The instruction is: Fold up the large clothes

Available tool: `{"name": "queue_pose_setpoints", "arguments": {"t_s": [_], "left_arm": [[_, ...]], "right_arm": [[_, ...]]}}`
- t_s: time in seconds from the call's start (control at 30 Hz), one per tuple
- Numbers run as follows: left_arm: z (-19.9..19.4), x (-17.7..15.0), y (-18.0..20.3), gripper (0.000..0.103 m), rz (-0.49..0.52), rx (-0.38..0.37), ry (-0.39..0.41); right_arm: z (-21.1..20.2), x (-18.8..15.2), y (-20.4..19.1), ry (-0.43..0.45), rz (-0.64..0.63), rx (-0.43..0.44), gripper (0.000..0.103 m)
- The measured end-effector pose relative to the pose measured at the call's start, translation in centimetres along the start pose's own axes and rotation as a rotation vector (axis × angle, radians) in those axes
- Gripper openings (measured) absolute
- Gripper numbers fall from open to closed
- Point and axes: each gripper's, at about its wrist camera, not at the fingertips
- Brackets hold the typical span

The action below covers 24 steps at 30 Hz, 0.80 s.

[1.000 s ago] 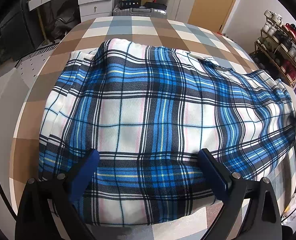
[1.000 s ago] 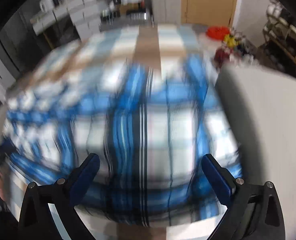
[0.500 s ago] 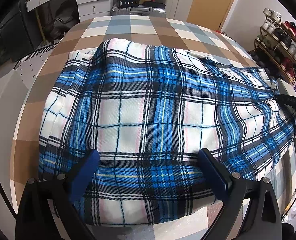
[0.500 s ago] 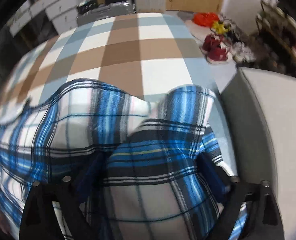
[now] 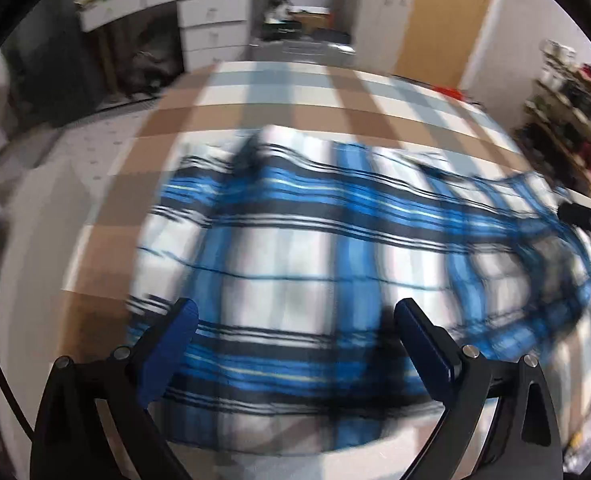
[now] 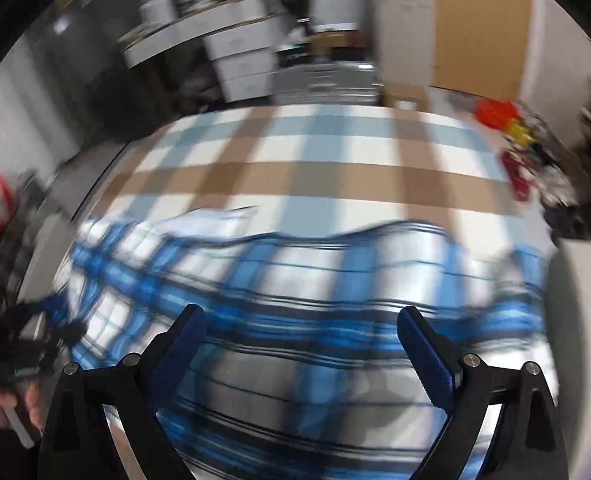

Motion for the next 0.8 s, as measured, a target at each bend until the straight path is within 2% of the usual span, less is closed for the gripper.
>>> {"name": "queue_pose_setpoints", "arguments": {"t_s": [0.07, 0.13, 0.2, 0.27, 0.33, 0.4, 0.47, 0.57, 0.63, 0.73, 0.8], "left_arm": [[0.8, 0.1, -0.7, 0.096, -0.023, -0.014, -0.030], [1.3, 0.0, -1.5, 0.096, -0.053, -0.019, -0.053], [1.3, 0.0, -2.0, 0.096, -0.053, 0.004, -0.052], [0.9, 0.0, -2.5, 0.096, -0.061, 0.014, -0.048], [0.3, 0.1, -3.3, 0.096, -0.087, -0.005, -0.048], [-0.5, 0.2, -4.1, 0.096, -0.130, -0.047, -0.040], [-1.7, 0.3, -5.2, 0.096, -0.183, -0.067, -0.016], [-3.7, 0.3, -6.9, 0.096, -0.259, -0.031, 0.056], [-4.7, 0.1, -8.2, 0.096, -0.317, -0.051, 0.094], [-4.9, 0.0, -9.6, 0.096, -0.371, -0.057, 0.098], [-4.6, -0.1, -10.1, 0.096, -0.385, -0.067, 0.082]], "right_arm": [[3.6, -0.3, -1.9, -0.100, -0.053, -0.090, 0.097], [7.2, -1.4, -2.0, -0.216, -0.035, -0.123, 0.099], [7.6, -1.7, -2.0, -0.192, -0.027, -0.136, 0.103], [7.8, -1.1, -1.5, -0.231, 0.026, -0.124, 0.103], [7.4, -0.1, -1.4, -0.278, 0.066, -0.117, 0.099], [5.6, 1.3, -2.2, -0.216, 0.129, -0.046, 0.098], [4.6, 2.8, -4.6, -0.162, 0.123, 0.068, 0.098], [5.7, 4.5, -9.2, -0.173, 0.053, 0.126, 0.098], [7.8, 5.1, -12.2, -0.210, 0.016, 0.158, 0.098], [11.4, 5.6, -14.5, -0.263, 0.025, 0.141, 0.100], [14.1, 5.3, -15.0, -0.299, 0.011, 0.062, 0.103]]}}
Point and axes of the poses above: each gripper's, at about its wrist camera, not at the fingertips, and z roughly the way its jaws point, y to its right, x to its top, and after that the axes turned 6 degrees about x, right-handed
